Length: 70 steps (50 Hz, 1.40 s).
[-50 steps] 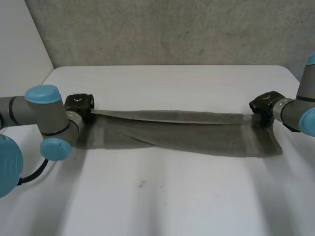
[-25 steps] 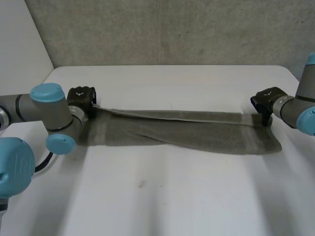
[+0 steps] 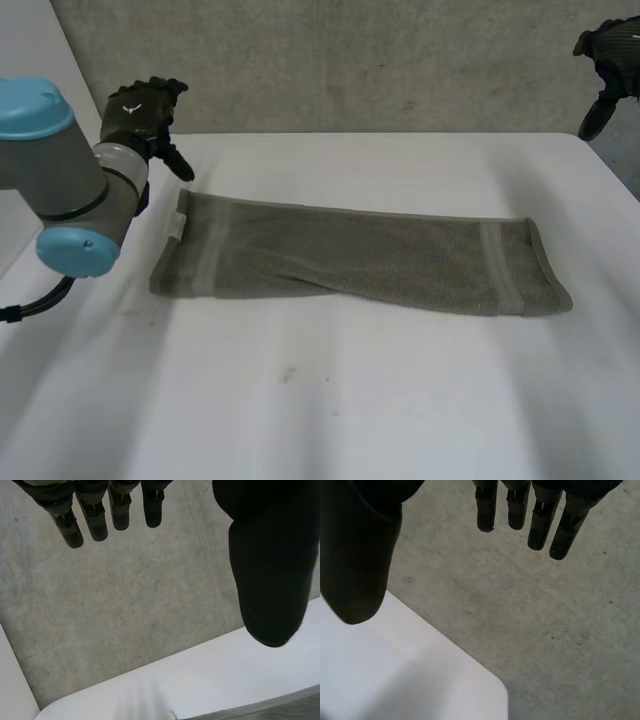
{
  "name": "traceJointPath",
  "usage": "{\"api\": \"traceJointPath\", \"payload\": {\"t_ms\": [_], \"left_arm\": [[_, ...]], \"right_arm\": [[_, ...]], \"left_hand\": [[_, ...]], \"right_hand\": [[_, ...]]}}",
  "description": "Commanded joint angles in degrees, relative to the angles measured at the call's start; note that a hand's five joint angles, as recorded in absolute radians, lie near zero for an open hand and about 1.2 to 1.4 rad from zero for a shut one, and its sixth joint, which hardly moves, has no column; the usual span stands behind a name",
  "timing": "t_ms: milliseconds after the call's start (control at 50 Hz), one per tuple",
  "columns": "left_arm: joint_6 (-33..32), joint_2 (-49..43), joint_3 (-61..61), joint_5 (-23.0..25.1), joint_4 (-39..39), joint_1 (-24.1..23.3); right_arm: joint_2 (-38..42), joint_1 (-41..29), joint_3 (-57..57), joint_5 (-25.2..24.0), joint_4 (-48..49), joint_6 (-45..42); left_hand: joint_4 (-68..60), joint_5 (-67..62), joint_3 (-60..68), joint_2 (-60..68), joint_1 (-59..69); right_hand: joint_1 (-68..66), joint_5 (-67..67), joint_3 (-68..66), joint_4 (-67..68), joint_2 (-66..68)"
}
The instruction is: Fold the towel.
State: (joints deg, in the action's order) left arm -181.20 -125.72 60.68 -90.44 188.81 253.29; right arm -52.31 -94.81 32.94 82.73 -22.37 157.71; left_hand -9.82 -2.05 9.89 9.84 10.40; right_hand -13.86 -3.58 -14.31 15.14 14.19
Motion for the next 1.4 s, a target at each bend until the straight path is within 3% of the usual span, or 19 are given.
{"api": "traceJointPath", "payload": {"t_ms": [20,160,200,280,460,760,780,800,820,840,1120,1240,1340,1380,1400], "left_arm": [[-0.47,6.98,10.15,0.09,-0.37,-1.48],[-0.65,11.99,22.79,-0.08,-0.46,-1.65],[-0.65,12.43,24.74,-0.17,-0.46,-1.57],[-0.12,12.78,29.13,-0.17,-0.28,-0.87],[0.06,12.43,31.6,-0.17,0.24,0.19],[0.06,12.61,34.15,-0.17,3.67,1.25],[0.06,12.61,34.15,-0.17,3.67,1.25],[-0.03,12.61,34.32,-0.17,3.85,1.16],[-0.03,12.61,34.41,-0.17,3.93,1.16],[-0.03,12.61,34.41,-0.17,3.94,1.16],[0.06,13.31,35.03,-0.17,3.94,1.25],[-0.03,13.31,35.12,-0.17,4.02,1.16],[-0.12,13.22,35.12,-0.17,4.02,1.16],[-0.12,13.14,35.12,-0.17,4.02,1.16],[-0.21,13.14,35.12,-0.26,4.2,1.16]], "right_arm": [[-8.59,-0.03,17.29,-5.64,0.13,-2.75],[-14.05,-0.03,33.85,-7.5,3.65,-6.1],[-15.8,-0.03,43.21,-7.59,9.68,-6.89],[-17.04,0.06,51.3,-7.67,17.14,-7.68],[-12.66,0.76,62.68,-6.8,33.51,-8.82],[-4.03,5.86,60.57,-2.66,35.99,-18.32],[-3.94,6.64,60.23,-2.4,36.08,-18.58],[-3.94,6.65,60.22,-2.4,36.08,-18.58],[-4.12,7.7,59.87,-2.14,36.08,-18.58],[-4.64,8.84,59.52,-1.88,36.34,-18.58],[-5.0,17.37,46.33,1.64,33.53,-22.63],[-4.3,15.62,42.29,1.99,30.1,-25.26],[-5.17,6.13,39.22,3.31,29.66,-25.26],[-5.44,-2.8,36.5,5.15,29.14,-25.35],[-5.44,-2.84,36.49,5.16,29.14,-25.35]], "left_hand": [[-2.75,-0.52,2.68,2.73,2.17],[-3.93,-1.7,3.85,3.9,3.35],[-3.93,-1.7,3.85,3.9,3.35],[-3.93,-1.7,3.85,3.9,3.35],[-2.25,-0.01,2.17,2.22,1.67],[-2.08,0.16,2.0,2.05,1.5],[-2.08,0.15,2.0,2.05,1.5],[-1.91,0.32,1.84,1.89,1.33],[-2.08,0.16,2.0,2.05,1.5],[-2.08,0.15,2.0,2.05,1.5],[-1.91,0.32,1.84,1.89,1.33],[-1.91,0.32,1.84,1.89,1.33],[-1.74,0.49,1.67,1.72,1.17],[-1.74,0.49,1.67,1.72,1.16],[-1.74,0.49,1.67,1.72,1.16]], "right_hand": [[3.14,2.85,3.58,-4.41,-3.46],[-3.96,-4.24,-3.52,2.68,3.63],[-7.98,-8.26,-7.54,6.7,7.66],[-8.5,-8.78,-8.06,7.22,8.18],[-14.71,-14.99,-14.26,13.43,14.38],[-22.13,-22.41,-21.68,20.85,21.8],[-41.11,-41.39,-40.67,39.83,40.79],[-41.3,-41.58,-40.86,40.02,40.98],[-62.62,-62.9,-62.17,61.34,62.29],[-66.1,-66.38,-65.66,64.83,65.78],[-66.14,-66.42,-65.69,64.86,65.81],[-66.14,-66.42,-65.69,64.86,65.81],[-66.14,-66.42,-65.69,64.86,65.81],[-66.14,-66.42,-65.69,64.86,65.81],[-66.14,-66.42,-65.69,64.86,65.81]]}}
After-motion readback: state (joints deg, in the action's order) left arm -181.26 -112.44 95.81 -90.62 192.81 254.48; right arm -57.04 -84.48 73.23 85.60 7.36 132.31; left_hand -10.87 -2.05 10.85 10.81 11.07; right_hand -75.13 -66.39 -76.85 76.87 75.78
